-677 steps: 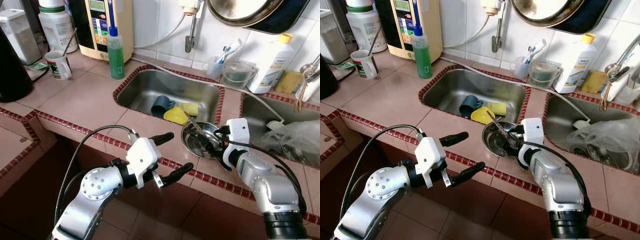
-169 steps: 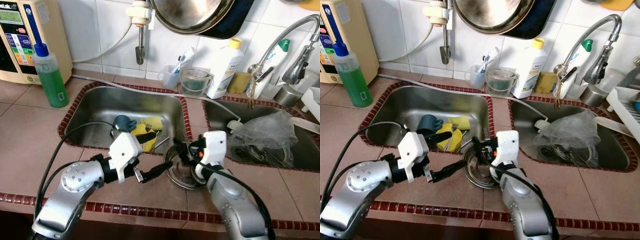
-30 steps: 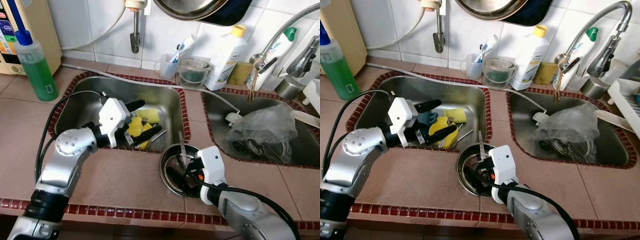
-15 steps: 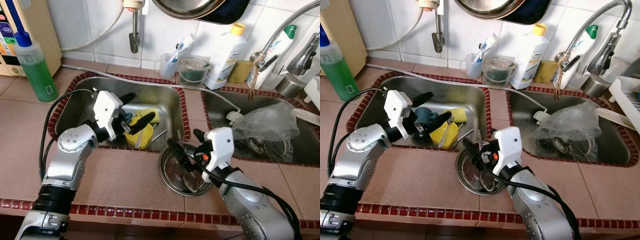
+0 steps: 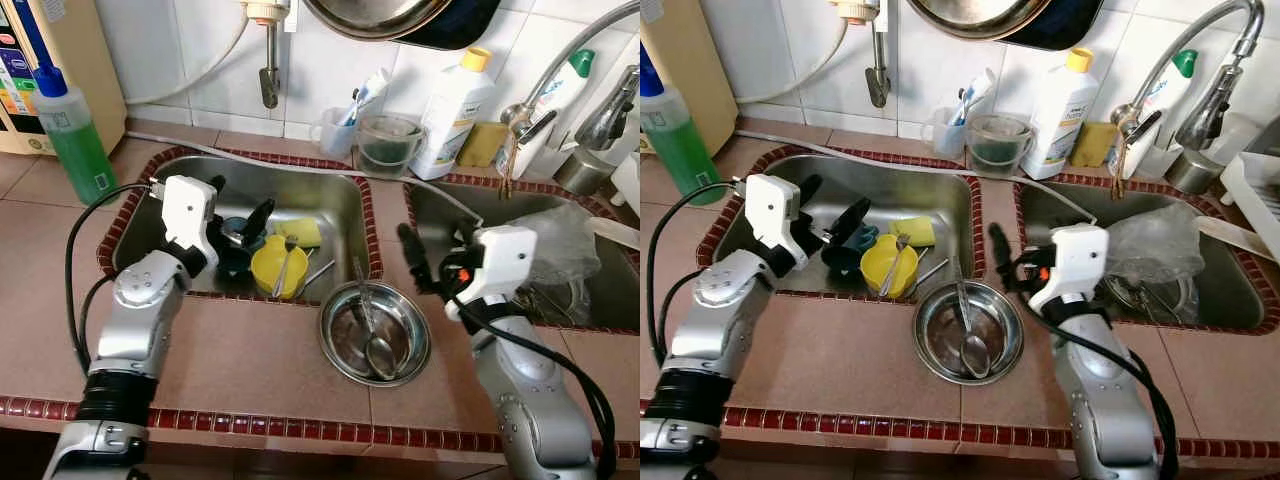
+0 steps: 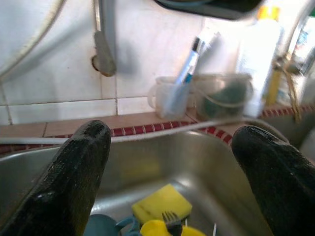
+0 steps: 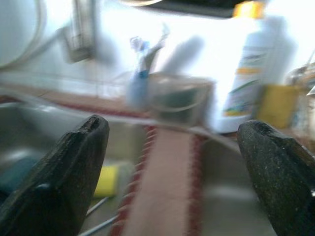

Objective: Kitchen organization

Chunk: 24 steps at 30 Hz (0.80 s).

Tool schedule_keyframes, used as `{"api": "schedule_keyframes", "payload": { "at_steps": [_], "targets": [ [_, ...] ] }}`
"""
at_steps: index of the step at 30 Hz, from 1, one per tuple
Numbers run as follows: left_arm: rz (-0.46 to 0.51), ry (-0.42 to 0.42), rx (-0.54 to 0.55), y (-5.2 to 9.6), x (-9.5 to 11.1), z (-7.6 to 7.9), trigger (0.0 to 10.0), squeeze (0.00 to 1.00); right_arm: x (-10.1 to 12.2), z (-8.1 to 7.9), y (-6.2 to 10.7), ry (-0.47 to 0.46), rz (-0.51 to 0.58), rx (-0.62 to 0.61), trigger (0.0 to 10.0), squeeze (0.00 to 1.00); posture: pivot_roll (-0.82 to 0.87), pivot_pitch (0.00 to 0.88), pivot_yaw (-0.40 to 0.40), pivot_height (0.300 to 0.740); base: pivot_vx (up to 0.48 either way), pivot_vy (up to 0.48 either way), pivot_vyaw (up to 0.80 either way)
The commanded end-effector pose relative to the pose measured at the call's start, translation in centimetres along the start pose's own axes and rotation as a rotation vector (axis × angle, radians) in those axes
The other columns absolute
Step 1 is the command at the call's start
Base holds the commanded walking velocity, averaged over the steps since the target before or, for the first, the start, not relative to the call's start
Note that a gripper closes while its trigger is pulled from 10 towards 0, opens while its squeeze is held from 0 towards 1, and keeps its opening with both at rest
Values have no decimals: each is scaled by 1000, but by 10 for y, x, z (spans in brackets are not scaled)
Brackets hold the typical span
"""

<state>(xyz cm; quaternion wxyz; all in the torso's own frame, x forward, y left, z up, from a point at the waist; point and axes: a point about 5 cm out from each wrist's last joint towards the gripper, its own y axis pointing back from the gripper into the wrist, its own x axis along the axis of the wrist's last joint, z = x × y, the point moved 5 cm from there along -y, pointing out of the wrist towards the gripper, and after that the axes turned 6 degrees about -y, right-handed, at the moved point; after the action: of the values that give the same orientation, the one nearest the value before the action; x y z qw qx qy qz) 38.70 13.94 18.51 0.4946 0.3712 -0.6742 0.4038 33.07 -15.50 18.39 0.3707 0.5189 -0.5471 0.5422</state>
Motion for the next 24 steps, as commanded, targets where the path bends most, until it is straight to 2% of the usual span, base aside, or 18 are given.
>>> {"api": "schedule_keyframes", "payload": {
  "at_steps": [1, 5, 14, 17, 21, 24],
  "targets": [
    [8, -2, 43, 0, 4, -2, 10000, 0, 3, 13, -2, 29, 25, -58, 10000, 0, 30, 0, -41, 740, 0, 0, 0],
    [14, 35, 96, 2, 4, -3, 10000, 0, 3, 19, -7, 53, 47, -88, 10000, 0, 31, 0, -40, 740, 0, 0, 0],
    [-12, 25, 212, 8, -3, -4, 10000, 0, 3, 21, -17, 76, 100, -129, 10000, 0, 40, 0, -36, 740, 0, 0, 0],
    [-28, 6, 223, 12, -9, -2, 10000, 0, -3, 20, -19, 65, 80, -138, 10000, 0, 36, 0, -35, 740, 0, 0, 0],
    [-32, 12, 207, 18, -11, 8, 10000, 0, -5, 16, -14, 76, 82, -119, 10000, 0, 35, 0, -37, 740, 0, 0, 0],
    [-25, 2, 214, 21, -10, 10, 10000, 0, -6, 14, -11, 78, 81, -108, 10000, 0, 31, 0, -33, 740, 0, 0, 0]
  ]
}}
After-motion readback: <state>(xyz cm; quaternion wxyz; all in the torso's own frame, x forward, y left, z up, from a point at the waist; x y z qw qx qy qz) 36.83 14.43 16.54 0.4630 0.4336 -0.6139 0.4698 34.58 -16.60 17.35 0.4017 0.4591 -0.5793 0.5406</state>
